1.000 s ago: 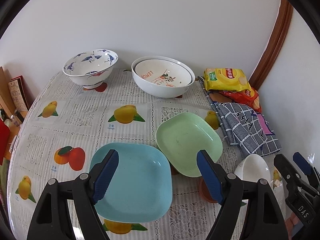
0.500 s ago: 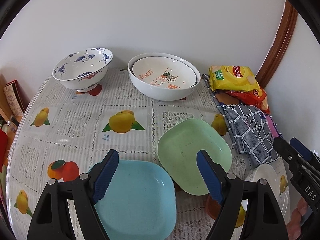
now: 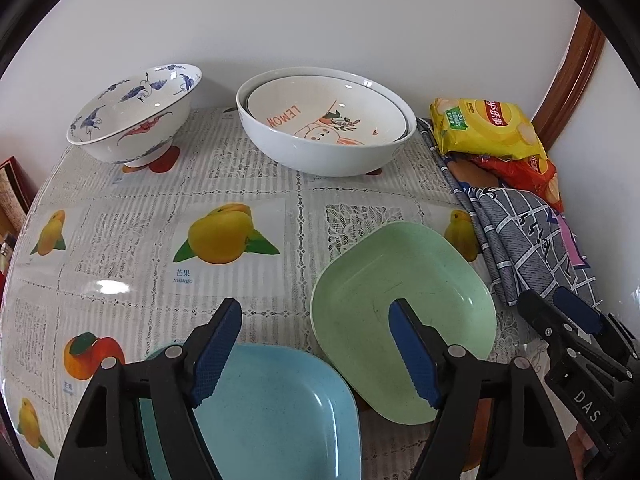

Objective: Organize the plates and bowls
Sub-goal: 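Move both grippers toward the light green plate rim, then close the left gripper on the green plate rim while the right gripper closes beside it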

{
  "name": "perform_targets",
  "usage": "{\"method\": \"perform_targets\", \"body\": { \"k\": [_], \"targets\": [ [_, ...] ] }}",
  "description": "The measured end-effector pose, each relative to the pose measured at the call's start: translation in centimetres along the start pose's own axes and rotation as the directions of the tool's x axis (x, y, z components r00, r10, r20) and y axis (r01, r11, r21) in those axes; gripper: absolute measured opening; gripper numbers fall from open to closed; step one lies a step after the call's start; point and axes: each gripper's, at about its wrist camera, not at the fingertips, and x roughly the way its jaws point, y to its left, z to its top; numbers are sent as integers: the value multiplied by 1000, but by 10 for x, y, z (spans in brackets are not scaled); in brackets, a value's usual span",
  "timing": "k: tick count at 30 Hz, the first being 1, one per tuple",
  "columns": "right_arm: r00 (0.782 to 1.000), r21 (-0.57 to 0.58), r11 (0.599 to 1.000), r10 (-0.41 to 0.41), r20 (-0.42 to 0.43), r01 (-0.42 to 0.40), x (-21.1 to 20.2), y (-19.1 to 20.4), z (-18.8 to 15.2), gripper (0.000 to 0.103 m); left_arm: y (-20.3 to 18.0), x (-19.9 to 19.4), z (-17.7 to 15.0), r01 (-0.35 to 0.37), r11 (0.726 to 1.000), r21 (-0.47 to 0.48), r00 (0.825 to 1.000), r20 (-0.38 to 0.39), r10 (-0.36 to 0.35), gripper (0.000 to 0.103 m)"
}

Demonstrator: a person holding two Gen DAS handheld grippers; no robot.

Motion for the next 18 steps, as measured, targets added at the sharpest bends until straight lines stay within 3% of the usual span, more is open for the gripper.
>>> {"method": "perform_targets", "body": {
  "k": [18],
  "targets": [
    [997,-8,1000,-14,-80,14,38,11,0,51,-4,38,6,25,1000,-5,997,-70,-26,50]
  ]
}}
